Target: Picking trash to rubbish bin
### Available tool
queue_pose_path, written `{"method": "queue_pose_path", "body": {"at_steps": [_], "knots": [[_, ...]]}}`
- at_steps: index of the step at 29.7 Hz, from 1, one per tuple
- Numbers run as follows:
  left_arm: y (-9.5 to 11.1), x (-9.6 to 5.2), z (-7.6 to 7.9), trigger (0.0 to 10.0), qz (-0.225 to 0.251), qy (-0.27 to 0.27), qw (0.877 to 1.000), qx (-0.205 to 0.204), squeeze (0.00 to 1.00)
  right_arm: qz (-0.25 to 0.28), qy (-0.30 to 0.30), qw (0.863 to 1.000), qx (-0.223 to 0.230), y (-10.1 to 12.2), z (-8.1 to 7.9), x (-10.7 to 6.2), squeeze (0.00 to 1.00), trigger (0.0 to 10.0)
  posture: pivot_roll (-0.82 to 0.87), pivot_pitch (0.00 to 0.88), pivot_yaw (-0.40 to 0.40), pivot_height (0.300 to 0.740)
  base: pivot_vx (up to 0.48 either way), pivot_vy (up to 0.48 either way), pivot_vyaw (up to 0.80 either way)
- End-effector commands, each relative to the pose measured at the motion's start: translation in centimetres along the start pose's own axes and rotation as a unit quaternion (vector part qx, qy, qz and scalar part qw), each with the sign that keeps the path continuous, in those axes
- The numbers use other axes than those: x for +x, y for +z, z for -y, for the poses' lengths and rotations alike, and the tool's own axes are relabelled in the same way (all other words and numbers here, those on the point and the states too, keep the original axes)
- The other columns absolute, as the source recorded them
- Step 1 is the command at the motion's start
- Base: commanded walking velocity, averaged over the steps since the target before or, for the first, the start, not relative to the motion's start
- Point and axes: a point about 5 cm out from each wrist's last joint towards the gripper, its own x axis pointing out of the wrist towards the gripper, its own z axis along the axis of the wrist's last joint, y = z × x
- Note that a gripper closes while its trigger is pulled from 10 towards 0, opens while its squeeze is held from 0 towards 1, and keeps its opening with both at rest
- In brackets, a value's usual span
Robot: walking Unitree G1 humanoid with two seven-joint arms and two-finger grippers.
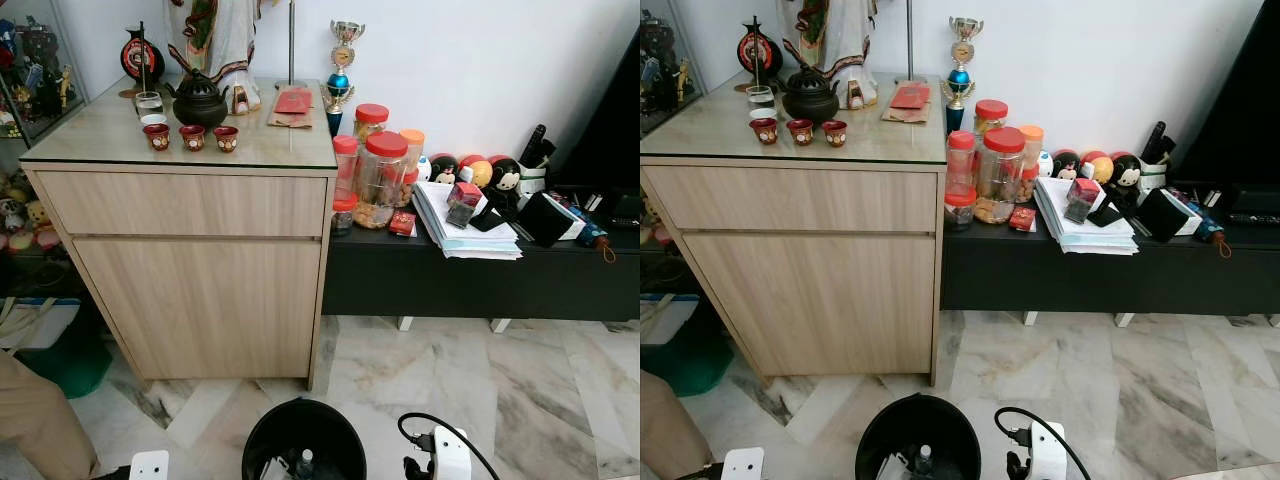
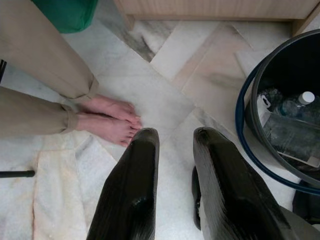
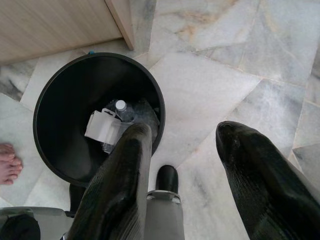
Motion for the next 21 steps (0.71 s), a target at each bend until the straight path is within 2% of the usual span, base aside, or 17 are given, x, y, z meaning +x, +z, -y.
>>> {"method": "queue_pose_path", "body": {"at_steps": [1, 21], "knots": [[-0.38, -0.17, 0.05, 10.0, -0.003, -0.003, 1.0, -0.004, 0.0, 0.01, -0.005, 1.0, 0.002, 0.62, 0.28, 0.07, 0.0, 10.0, 0.05, 0.005, -0.089, 0.74, -0.277, 0.0, 0.0], [-0.36, -0.16, 0.18, 10.0, -0.004, -0.006, 1.0, -0.006, 0.0, 0.011, -0.002, 1.0, 0.0, 0.66, 0.17, 0.09, 0.0, 10.0, 0.05, 0.012, -0.092, 0.74, -0.276, 0.0, 0.0]]}}
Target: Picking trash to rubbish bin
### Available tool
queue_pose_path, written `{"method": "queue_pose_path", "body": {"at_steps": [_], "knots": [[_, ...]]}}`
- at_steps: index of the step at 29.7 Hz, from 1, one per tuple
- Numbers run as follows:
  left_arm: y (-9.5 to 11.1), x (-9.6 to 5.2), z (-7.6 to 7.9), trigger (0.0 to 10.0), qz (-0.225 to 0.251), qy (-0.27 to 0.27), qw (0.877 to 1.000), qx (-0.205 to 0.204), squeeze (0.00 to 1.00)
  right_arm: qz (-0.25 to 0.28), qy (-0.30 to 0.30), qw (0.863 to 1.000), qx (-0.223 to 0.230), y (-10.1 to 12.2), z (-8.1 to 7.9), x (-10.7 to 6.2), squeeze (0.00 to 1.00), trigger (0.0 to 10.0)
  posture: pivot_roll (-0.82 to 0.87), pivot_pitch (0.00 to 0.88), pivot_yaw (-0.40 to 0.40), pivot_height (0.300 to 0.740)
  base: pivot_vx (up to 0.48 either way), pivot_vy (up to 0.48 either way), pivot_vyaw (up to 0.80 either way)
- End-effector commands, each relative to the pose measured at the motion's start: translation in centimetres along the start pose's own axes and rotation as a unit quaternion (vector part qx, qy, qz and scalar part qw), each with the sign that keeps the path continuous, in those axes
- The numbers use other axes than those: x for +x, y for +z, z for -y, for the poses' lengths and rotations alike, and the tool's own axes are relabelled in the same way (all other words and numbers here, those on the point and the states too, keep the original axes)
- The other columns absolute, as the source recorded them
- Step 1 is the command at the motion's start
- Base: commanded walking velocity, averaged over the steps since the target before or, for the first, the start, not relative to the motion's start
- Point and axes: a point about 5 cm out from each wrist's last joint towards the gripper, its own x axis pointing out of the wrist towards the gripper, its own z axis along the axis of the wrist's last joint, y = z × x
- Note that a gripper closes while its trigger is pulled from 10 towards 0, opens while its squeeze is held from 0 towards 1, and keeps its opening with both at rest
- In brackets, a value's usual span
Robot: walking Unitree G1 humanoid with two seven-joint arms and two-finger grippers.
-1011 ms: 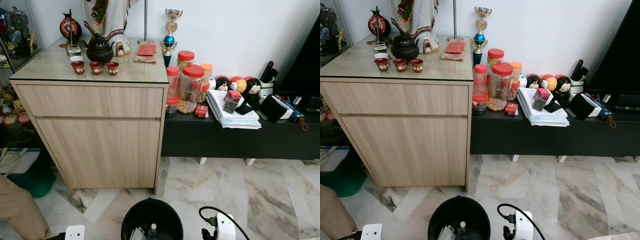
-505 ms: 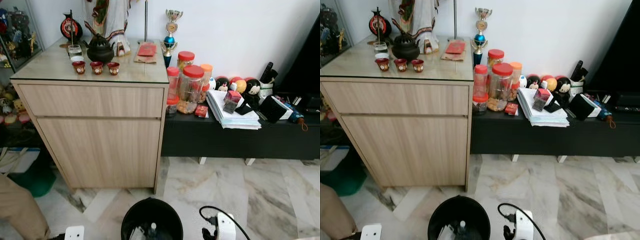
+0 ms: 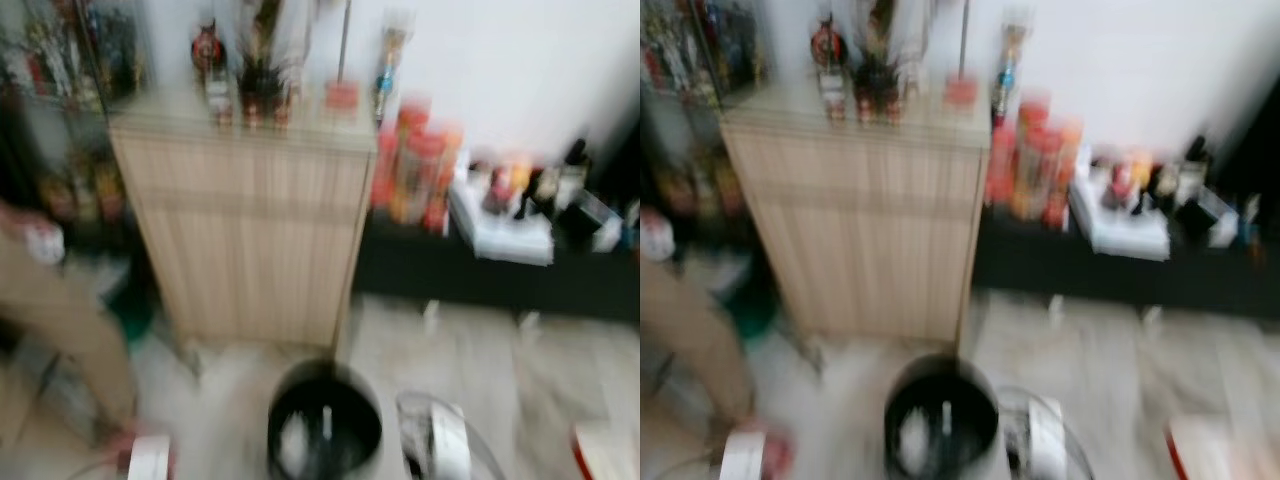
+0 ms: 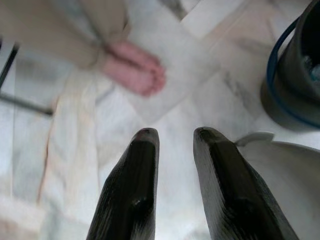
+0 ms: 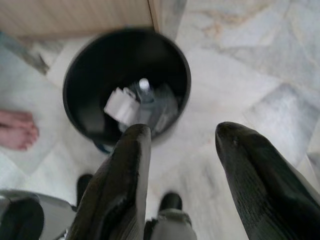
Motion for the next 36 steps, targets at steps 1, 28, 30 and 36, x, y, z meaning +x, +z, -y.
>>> {"method": "queue_pose_path", "body": {"at_steps": [1, 28, 30, 36], "knots": [[1.16, 0.44, -0.05, 10.0, 0.015, -0.001, 1.0, -0.001, 0.0, -0.002, 0.001, 1.0, 0.003, -0.02, -0.16, 0.03, 0.0, 10.0, 0.05, 0.012, -0.092, 0.74, -0.274, 0.0, 0.0], [1.13, 0.44, -0.02, 10.0, 0.013, -0.002, 1.0, 0.0, 0.0, -0.001, 0.012, 1.0, -0.007, -0.03, -0.58, 0.07, 0.0, 10.0, 0.05, 0.01, -0.091, 0.74, -0.199, 0.0, 0.0], [1.13, 0.45, -0.03, 10.0, 0.013, -0.002, 1.0, 0.001, 0.0, -0.001, 0.013, 1.0, -0.008, -0.01, -0.63, 0.08, 0.0, 10.0, 0.05, 0.01, -0.091, 0.74, 0.0, 0.0, 0.0], [1.18, 0.47, -0.08, 10.0, 0.014, -0.002, 1.0, 0.003, 0.0, 0.0, 0.015, 1.0, -0.01, -0.01, -0.75, 0.1, 0.0, 10.0, 0.05, 0.006, -0.088, 0.74, 0.0, 0.0, 0.0]]}}
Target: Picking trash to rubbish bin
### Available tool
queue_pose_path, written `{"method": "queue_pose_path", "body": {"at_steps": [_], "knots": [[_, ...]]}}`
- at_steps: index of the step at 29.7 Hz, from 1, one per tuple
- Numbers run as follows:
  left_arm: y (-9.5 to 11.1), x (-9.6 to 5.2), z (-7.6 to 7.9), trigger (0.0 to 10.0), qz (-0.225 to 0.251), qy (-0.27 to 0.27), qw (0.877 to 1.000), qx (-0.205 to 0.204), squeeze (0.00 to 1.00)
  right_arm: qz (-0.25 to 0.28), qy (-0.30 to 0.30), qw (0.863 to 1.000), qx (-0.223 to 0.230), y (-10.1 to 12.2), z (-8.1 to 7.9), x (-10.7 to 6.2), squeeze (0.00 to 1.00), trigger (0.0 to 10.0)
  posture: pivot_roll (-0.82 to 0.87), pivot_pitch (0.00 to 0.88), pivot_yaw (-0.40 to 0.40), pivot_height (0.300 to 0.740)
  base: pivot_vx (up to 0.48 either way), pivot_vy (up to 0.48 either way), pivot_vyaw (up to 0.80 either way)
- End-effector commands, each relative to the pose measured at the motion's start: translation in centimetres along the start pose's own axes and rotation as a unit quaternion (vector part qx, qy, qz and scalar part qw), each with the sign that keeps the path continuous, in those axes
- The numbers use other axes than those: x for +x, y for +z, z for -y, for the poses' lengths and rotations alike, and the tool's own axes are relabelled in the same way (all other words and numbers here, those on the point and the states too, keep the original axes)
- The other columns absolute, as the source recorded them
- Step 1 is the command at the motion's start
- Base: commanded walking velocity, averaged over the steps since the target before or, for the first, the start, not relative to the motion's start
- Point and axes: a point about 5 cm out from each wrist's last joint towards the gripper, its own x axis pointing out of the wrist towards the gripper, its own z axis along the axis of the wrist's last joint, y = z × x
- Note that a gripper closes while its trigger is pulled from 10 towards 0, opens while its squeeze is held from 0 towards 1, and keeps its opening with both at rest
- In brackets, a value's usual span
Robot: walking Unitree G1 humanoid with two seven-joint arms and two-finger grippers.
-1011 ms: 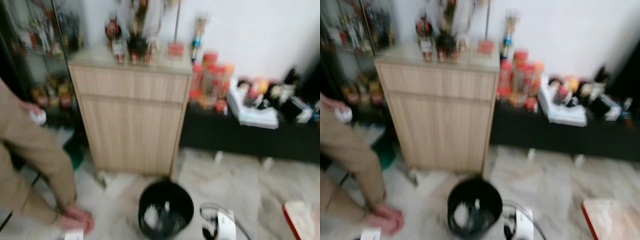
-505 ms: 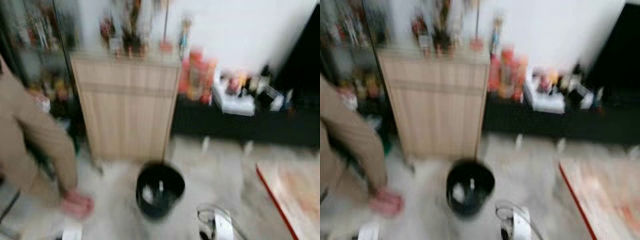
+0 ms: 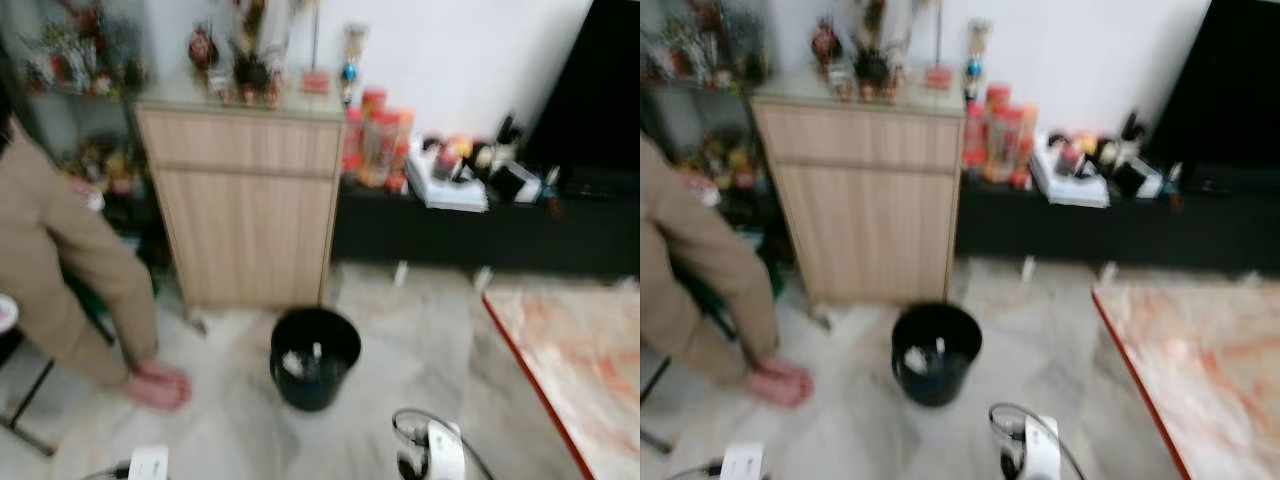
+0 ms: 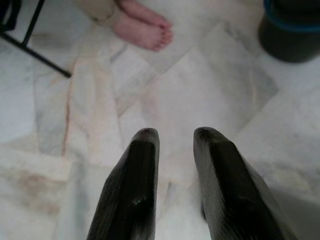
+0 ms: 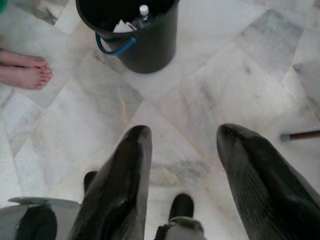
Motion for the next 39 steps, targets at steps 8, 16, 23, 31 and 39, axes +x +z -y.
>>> {"method": "queue_pose_path", "body": {"at_steps": [8, 16, 23, 31, 39], "knots": [[0.1, 0.1, 0.1, 10.0, -0.002, 0.0, 1.0, 0.004, 0.0, 0.011, 0.002, 1.0, -0.016, 0.6, 0.1, 0.1, 0.0, 10.0, 0.04, 0.0, -0.083, 0.74, 0.0, 0.0, 0.0], [0.2, 0.1, 0.2, 10.0, 0.001, -0.002, 1.0, 0.009, 0.0, 0.015, 0.011, 0.999, -0.027, 1.0, -0.4, 0.2, 0.0, 10.0, 0.05, 0.0, -0.081, 0.74, 0.0, 0.0, 0.0], [1.4, 0.3, -0.1, 10.0, 0.038, 0.009, 0.999, 0.017, 0.0, 0.05, 0.029, 0.997, -0.054, 2.4, -1.3, 0.5, 0.0, 10.0, 0.05, 0.0, -0.078, 0.74, 0.0, 0.0, 0.0], [6.8, 1.1, -1.2, 10.0, 0.162, 0.045, 0.986, -0.02, 0.0, 0.139, 0.069, 0.985, -0.072, 7.2, -3.1, 0.9, 0.0, 10.0, 0.05, 0.0, -0.076, 0.74, 0.0, 0.0, 0.0], [10.0, 1.3, -1.2, 10.0, 0.226, 0.044, 0.973, -0.022, 0.0, 0.202, 0.085, 0.974, -0.055, 10.8, -4.1, 0.8, 0.0, 10.0, 0.06, 0.0, -0.077, 0.74, 0.0, 0.0, 0.0]]}}
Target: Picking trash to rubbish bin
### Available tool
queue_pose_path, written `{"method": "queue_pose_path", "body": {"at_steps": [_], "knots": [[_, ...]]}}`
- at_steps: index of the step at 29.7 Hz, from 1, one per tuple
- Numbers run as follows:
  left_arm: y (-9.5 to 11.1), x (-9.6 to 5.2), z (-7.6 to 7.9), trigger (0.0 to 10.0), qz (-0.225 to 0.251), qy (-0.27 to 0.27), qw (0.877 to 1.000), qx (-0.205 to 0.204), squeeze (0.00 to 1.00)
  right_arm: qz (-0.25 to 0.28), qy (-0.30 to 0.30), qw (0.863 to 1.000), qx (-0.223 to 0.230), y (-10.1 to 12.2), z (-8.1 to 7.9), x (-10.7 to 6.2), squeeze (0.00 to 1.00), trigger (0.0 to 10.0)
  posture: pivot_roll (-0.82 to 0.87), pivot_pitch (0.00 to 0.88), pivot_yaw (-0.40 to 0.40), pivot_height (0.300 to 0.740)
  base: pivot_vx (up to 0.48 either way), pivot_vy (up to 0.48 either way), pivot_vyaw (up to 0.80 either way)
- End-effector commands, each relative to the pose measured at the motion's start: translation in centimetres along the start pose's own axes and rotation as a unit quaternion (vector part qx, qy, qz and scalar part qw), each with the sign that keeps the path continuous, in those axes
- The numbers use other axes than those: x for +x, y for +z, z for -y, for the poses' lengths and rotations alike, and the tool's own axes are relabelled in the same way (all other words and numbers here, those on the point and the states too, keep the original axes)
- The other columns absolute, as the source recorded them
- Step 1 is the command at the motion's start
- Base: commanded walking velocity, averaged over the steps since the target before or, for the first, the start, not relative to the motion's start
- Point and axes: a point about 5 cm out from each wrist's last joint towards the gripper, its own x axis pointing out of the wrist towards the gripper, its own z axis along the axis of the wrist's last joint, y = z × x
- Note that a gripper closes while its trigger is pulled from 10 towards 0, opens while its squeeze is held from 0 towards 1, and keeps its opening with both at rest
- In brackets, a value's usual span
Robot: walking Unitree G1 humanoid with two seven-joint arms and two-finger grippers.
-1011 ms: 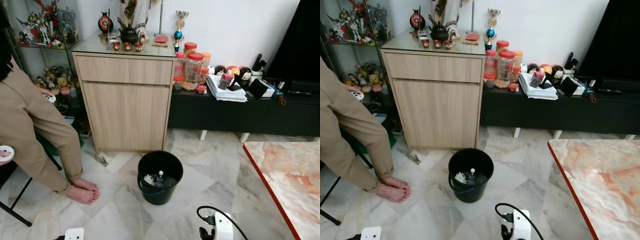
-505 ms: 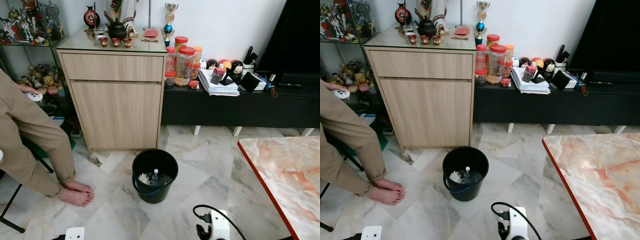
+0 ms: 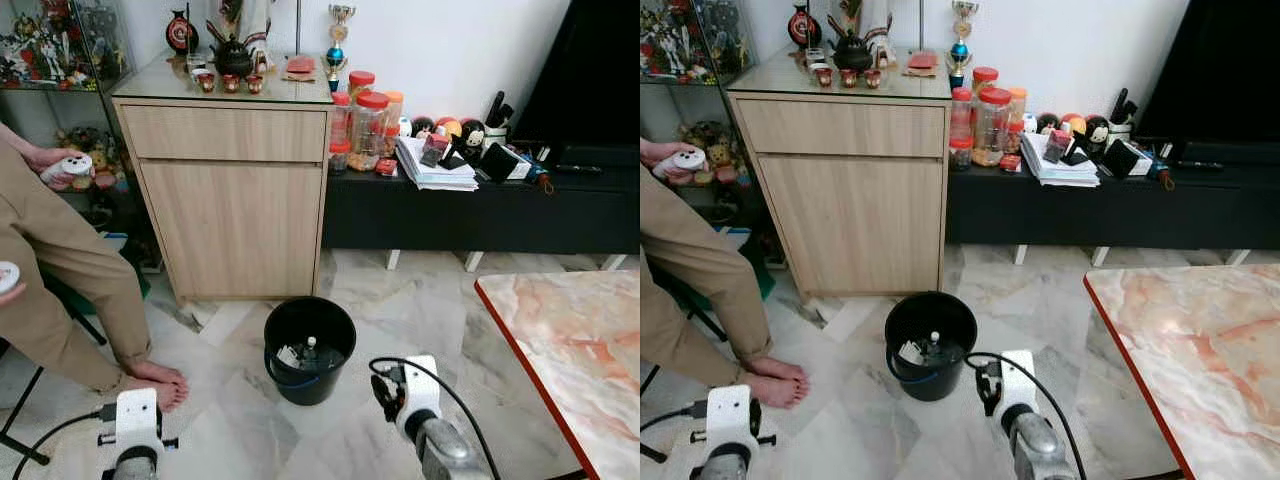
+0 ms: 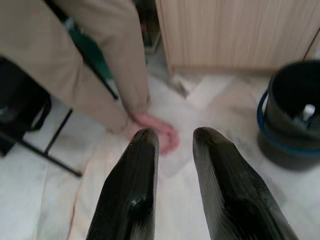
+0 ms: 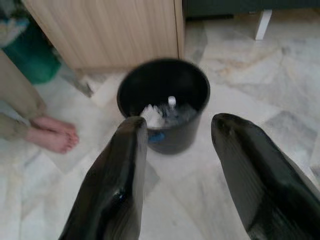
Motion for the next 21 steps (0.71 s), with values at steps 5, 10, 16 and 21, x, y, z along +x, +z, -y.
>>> {"method": "queue_pose_path", "body": {"at_steps": [5, 10, 16, 21], "knots": [[3.5, 0.9, 0.7, 10.0, 0.098, -0.014, 0.995, 0.009, 0.0, 0.103, 0.011, 0.995, 0.013, 4.6, -0.5, 1.1, 0.0, 10.0, 0.05, 0.0, -0.072, 0.74, 0.0, 0.0, 0.0], [7.0, 2.3, 1.4, 10.0, 0.155, -0.012, 0.988, 0.002, 0.0, 0.172, 0.023, 0.985, 0.018, 8.5, -1.6, 1.9, 0.0, 10.0, 0.05, 0.0, -0.079, 0.74, 0.0, 0.0, 0.0], [8.6, 2.9, 2.6, 10.0, 0.171, -0.033, 0.985, -0.001, 0.0, 0.201, 0.03, 0.979, 0.026, 10.2, -2.3, 2.2, 0.0, 10.0, 0.04, 0.0, -0.074, 0.74, 0.0, 0.0, 0.0], [9.8, 3.1, 4.7, 10.0, 0.184, -0.07, 0.98, 0.012, 0.0, 0.207, 0.004, 0.978, 0.03, 10.7, -0.9, 2.0, 0.0, 10.0, 0.02, 0.0, -0.06, 0.74, 0.0, 0.0, 0.0]]}}
